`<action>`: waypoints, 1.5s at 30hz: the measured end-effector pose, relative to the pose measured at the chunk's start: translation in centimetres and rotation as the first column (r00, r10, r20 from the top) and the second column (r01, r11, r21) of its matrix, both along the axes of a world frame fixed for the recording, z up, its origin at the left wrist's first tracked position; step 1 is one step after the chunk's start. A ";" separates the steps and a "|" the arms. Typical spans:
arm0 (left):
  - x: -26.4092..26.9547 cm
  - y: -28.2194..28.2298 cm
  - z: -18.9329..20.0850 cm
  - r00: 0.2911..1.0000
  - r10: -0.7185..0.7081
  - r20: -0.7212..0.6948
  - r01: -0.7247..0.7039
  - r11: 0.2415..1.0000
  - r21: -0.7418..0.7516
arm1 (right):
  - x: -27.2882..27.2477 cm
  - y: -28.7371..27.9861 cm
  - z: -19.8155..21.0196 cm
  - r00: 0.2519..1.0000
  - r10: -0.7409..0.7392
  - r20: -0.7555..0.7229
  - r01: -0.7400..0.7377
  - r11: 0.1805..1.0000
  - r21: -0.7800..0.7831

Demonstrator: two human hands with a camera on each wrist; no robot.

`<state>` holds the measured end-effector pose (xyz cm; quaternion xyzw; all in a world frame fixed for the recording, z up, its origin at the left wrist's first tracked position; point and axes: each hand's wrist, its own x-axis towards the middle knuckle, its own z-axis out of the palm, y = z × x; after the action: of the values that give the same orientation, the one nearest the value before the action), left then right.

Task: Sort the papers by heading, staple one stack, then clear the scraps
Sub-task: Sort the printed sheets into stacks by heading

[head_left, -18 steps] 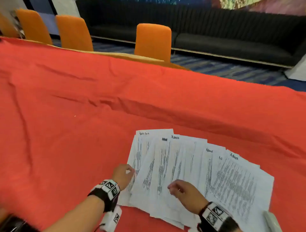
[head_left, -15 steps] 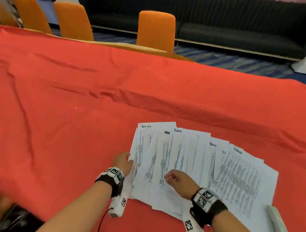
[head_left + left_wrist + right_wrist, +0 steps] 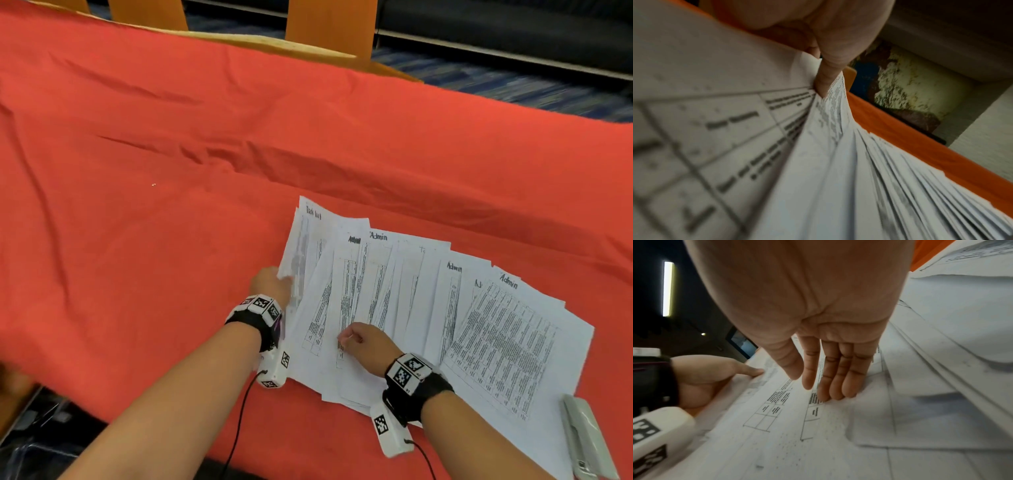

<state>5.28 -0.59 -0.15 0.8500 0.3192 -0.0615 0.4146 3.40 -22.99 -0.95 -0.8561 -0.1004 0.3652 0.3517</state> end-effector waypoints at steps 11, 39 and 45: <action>-4.2 8.3 13.9 0.793 0.137 0.594 -0.262 0.957 0.129 | 1.4 -0.3 2.3 0.985 -0.166 -0.047 0.170 0.978 0.118; 2.6 -3.5 -2.6 1.000 0.016 -0.020 -0.017 0.997 -0.080 | 0.0 -13.1 -0.5 0.791 -0.612 0.005 0.611 0.789 0.061; 2.5 -2.2 1.3 0.998 0.018 0.062 -0.024 0.994 0.102 | 0.4 -12.7 0.2 0.793 -0.607 0.058 0.603 0.795 0.068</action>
<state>7.78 -2.82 1.20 0.8683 0.3179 -0.0145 0.3806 3.80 -35.67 -0.73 -0.8484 0.1567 0.1979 0.4653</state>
